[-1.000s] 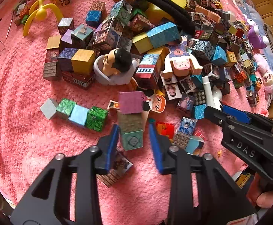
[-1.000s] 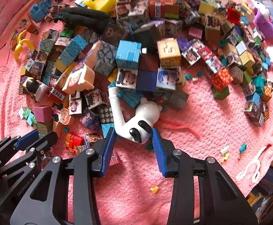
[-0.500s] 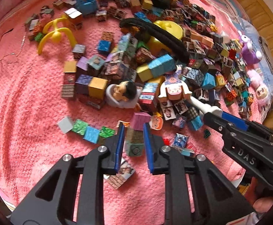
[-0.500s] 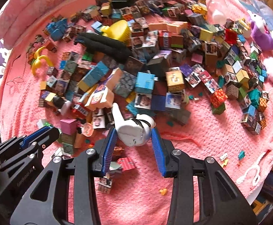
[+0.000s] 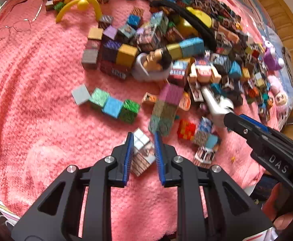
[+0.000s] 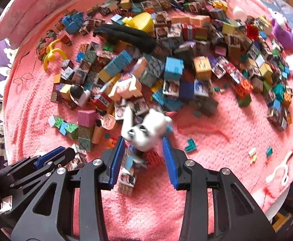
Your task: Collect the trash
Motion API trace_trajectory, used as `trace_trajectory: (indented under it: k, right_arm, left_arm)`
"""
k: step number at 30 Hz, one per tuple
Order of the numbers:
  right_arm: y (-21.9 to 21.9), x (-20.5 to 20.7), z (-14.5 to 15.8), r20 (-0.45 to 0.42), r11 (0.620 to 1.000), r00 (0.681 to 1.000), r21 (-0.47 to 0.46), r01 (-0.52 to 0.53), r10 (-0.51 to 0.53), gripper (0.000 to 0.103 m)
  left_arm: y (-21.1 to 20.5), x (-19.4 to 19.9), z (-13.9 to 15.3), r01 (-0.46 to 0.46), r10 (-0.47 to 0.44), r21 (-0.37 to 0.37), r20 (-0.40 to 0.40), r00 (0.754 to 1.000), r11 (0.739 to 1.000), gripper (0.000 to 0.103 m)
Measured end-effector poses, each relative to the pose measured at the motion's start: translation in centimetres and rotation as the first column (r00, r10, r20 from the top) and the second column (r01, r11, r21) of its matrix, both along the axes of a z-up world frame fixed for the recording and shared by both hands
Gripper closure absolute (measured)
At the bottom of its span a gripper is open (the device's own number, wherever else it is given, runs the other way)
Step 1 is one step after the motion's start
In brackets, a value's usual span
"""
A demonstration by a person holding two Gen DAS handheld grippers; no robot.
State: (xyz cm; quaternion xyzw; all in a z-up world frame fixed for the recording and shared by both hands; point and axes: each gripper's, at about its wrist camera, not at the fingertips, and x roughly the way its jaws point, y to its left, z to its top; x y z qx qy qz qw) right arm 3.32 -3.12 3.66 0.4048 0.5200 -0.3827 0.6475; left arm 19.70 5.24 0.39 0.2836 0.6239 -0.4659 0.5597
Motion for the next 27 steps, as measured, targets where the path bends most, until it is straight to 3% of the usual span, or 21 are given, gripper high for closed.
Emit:
trace_trajectory:
  k: [7,10,15,21,22,27]
  right_arm:
    - [1.6,-1.1,-0.9,0.003,0.999,1.000,0.038,0.018,-0.018,0.064]
    - [2.3,-1.2,-1.1,0.010,0.999,1.000,0.050,0.011,-0.011,0.064]
    - [3.2,-0.4,-1.7,-0.017,0.997,0.999,0.066,-0.042,0.043,0.064]
    - [3.5,0.2,-2.6,-0.044,0.993,0.996,0.092,-0.072,0.076,0.066]
    - [3.4,0.2,-2.7,-0.038,0.993,0.996,0.097,-0.073,0.077,0.075]
    - [3.4,0.7,-2.4,-0.044,0.991,0.993,0.089,-0.102,0.106,0.091]
  left_arm:
    - [1.1,-1.6,-0.6,0.041,-0.041,0.024,0.021,0.999,0.999,0.046]
    - [1.5,-1.8,-1.0,0.047,-0.048,0.048,0.036,0.998,0.998,0.042]
    - [2.5,-1.5,-2.6,0.028,-0.028,0.098,-0.003,1.000,0.995,0.041]
    - [1.9,-1.8,-2.1,0.044,-0.044,0.075,0.009,0.999,0.996,0.042]
    - [1.8,-1.7,-2.0,0.041,-0.042,0.069,0.009,0.999,0.997,0.045]
    - [1.1,-1.4,-1.5,0.026,-0.025,0.046,-0.010,1.000,0.999,0.063]
